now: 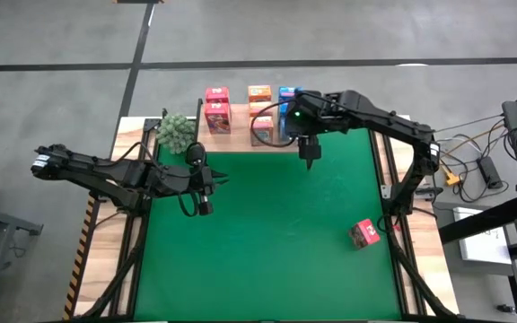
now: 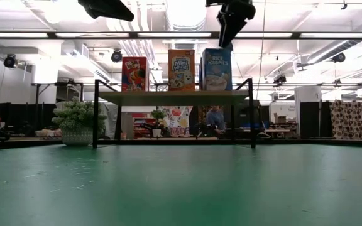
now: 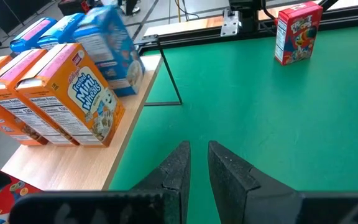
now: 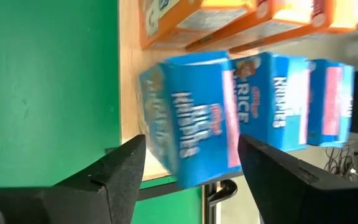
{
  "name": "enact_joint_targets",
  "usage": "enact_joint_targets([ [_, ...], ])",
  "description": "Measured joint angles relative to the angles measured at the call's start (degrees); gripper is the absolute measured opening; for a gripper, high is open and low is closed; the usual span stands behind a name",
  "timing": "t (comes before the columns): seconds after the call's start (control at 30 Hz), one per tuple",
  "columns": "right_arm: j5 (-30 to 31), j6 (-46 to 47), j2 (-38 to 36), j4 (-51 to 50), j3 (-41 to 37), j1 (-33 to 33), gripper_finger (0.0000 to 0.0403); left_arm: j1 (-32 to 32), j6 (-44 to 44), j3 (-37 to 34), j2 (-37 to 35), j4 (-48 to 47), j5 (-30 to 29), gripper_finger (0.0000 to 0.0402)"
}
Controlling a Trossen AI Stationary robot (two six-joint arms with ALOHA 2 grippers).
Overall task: Stack cereal on shelf
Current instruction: Put the blue cereal box on the shelf aligned with the other blue cereal boxes, then put the red cereal box on the shelf aligned with the other red cereal boxes
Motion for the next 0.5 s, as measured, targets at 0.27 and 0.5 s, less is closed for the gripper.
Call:
enact_joint_targets([
  [0.27, 0.0, 1.5, 0.0, -0.2, 3.2, 0.0, 0.0247, 0.0, 0.0, 0.0, 0.0, 0.0, 0.0, 0.0039],
  [0.5, 0.0, 3.7, 0.0, -4.2, 7.5, 0.0, 0.0213, 0.0, 0.0, 0.0, 0.0, 0.0, 0.0, 0.0039],
])
